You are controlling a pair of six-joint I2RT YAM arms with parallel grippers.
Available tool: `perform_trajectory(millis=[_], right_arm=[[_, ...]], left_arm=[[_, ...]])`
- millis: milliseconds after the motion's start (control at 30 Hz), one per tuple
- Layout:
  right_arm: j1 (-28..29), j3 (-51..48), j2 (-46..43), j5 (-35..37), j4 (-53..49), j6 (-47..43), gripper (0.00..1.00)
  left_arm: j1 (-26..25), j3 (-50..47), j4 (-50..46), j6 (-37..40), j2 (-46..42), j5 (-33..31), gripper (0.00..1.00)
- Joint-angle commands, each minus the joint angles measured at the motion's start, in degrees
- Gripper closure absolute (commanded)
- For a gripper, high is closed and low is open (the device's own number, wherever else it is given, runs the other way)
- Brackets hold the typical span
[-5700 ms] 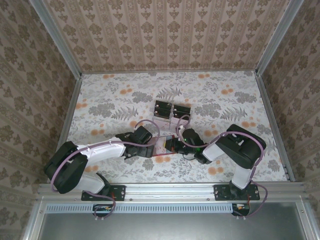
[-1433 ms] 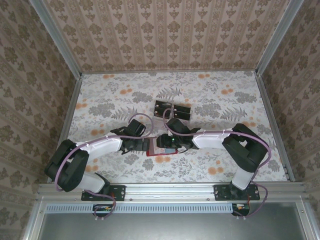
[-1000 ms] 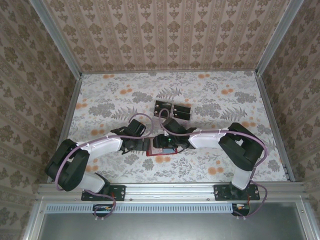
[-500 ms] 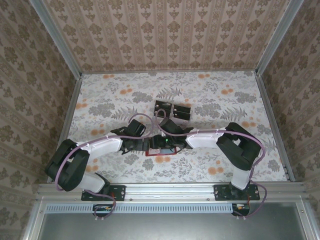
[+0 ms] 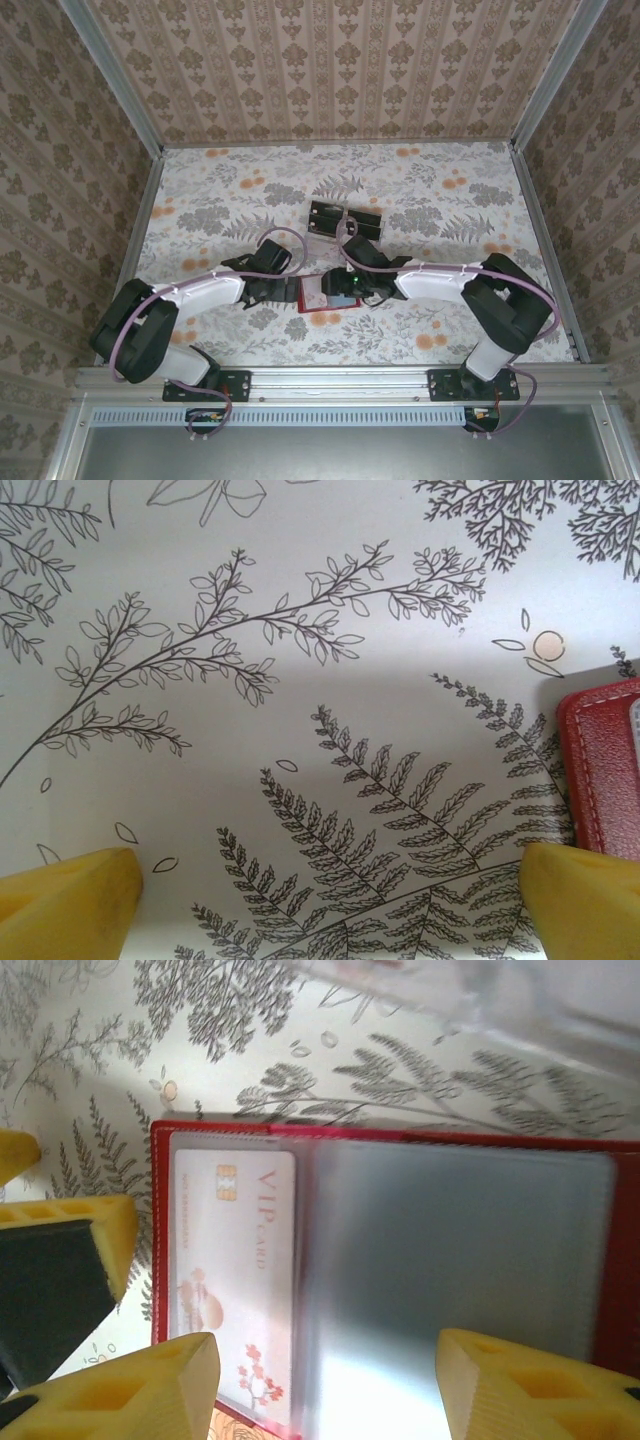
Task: Put the credit cards into the card holder
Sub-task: Insert the credit card into the card slot.
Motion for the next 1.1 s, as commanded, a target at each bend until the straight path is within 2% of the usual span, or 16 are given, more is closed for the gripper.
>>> perform_trajectory(millis=[0,167,267,500,633,800,1067], right_arm=[[-0.44,-0.37,-4.29,1.64,-2.75,-1.16,0.4],[0.24,1.26,-5.41,0.59,-2.7,-1.08,0.42],[0.7,1.96,-3.68,-1.19,-0.22,-0.3,0.47],[2.59,4.4,2.7,-3.25,4.05,1.69,0.77],[3.12,5.0,5.07,-3.33,5.11,2.25,0.84],[3.15,3.98,5.24,-2.09,5.02,2.49,0.84],[3.14,3.16,4.75,-0.67,3.64,2.27,0.7]], left_arm=[[-0.15,-1.03,-1.83,1.05,-1.85,0.07,0.0],[0.04,-0.71,-2.54,1.2,-3.29,0.01,0.0],[0.05,-0.41,-2.57,1.3,-3.21,0.12,0.0],[0.11,-0.23,-1.72,1.03,-2.25,0.64,0.0],[-0.02,-0.34,-1.25,1.04,-1.46,0.89,0.0],[0.0,-0.58,-0.48,1.04,-0.59,1.12,0.0],[-0.06,-0.89,0.26,0.96,0.13,1.43,0.0]])
